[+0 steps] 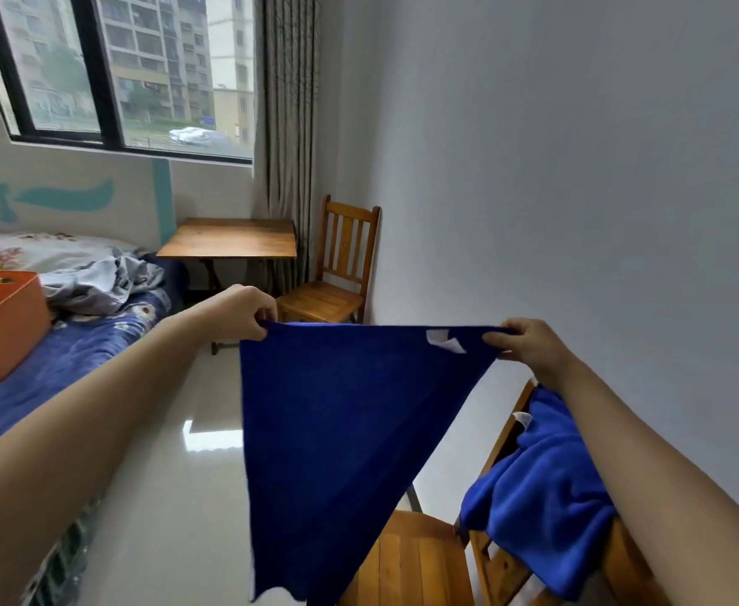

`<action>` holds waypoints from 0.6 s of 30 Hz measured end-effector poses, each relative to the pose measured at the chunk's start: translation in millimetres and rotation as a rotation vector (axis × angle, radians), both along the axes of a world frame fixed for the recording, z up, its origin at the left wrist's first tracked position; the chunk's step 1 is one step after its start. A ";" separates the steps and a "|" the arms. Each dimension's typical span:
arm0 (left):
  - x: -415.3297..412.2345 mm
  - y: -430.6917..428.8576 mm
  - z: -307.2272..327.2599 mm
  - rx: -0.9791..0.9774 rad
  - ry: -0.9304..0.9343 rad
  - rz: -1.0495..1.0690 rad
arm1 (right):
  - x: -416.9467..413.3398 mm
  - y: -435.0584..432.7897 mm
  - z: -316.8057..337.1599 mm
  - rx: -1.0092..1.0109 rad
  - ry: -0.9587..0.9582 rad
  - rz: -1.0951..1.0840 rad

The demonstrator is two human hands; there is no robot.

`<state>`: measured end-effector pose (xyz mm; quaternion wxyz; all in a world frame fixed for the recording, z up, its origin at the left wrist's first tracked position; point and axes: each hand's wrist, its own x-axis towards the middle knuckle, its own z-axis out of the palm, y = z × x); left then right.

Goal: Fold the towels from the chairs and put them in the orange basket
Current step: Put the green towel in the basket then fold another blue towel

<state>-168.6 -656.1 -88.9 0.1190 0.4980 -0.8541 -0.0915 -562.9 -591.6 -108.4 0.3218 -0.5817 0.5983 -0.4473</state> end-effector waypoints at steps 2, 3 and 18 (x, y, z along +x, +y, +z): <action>12.8 -5.9 -3.9 0.026 0.153 0.053 | -5.4 0.6 7.6 -0.049 -0.247 -0.023; 18.2 -8.7 -5.4 0.069 0.304 0.077 | -6.9 1.5 13.0 -0.062 -0.348 -0.018; -52.7 -44.0 -9.2 0.592 1.583 0.116 | -25.8 -31.6 30.0 -0.060 -0.606 -0.304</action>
